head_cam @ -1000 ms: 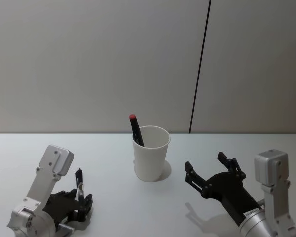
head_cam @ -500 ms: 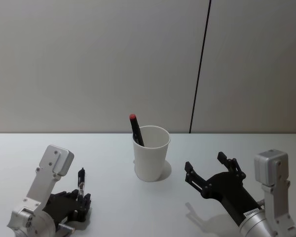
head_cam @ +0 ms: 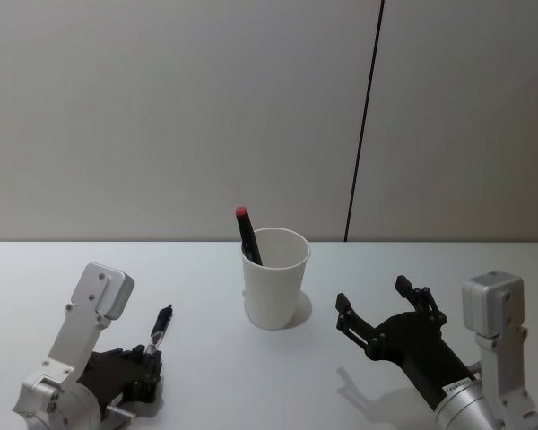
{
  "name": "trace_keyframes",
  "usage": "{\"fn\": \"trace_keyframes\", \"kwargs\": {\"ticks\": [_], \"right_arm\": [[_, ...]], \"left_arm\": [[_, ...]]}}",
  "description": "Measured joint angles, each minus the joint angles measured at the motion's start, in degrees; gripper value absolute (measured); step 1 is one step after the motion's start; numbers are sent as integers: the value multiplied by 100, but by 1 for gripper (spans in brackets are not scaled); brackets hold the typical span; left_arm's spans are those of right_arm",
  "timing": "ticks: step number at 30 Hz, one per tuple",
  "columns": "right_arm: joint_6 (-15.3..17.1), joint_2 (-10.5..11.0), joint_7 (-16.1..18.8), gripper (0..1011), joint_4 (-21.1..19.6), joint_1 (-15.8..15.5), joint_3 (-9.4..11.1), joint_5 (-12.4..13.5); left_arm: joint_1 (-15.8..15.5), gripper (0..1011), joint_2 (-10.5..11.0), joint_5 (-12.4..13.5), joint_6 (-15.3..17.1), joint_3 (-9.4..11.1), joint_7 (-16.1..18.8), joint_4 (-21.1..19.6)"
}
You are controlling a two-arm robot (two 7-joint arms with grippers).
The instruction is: Place the pen into the pen holder.
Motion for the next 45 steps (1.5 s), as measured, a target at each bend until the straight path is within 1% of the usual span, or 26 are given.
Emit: {"fn": "trace_keyframes", "kwargs": {"ticks": [11, 25, 28, 34, 35, 41, 45], "right_arm": [[0, 0, 0, 1001, 0, 0, 0, 0], [0, 0, 0, 1001, 0, 0, 0, 0], [0, 0, 0, 1001, 0, 0, 0, 0], [0, 0, 0, 1001, 0, 0, 0, 0], [0, 0, 0, 1001, 0, 0, 0, 0], [0, 0, 0, 1001, 0, 0, 0, 0], [0, 0, 0, 1001, 0, 0, 0, 0]], "left_arm": [[0, 141, 0, 0, -1, -1, 0, 0], [6, 141, 0, 3, -28, -1, -3, 1], [21, 141, 7, 22, -113, -3, -13, -1], [86, 141, 32, 71, -421, -31, -52, -51], [109, 141, 46, 87, -529, -43, -69, -77], [186, 141, 98, 132, -897, -90, -137, -177], [259, 141, 154, 155, -1246, -137, -234, -285]]}}
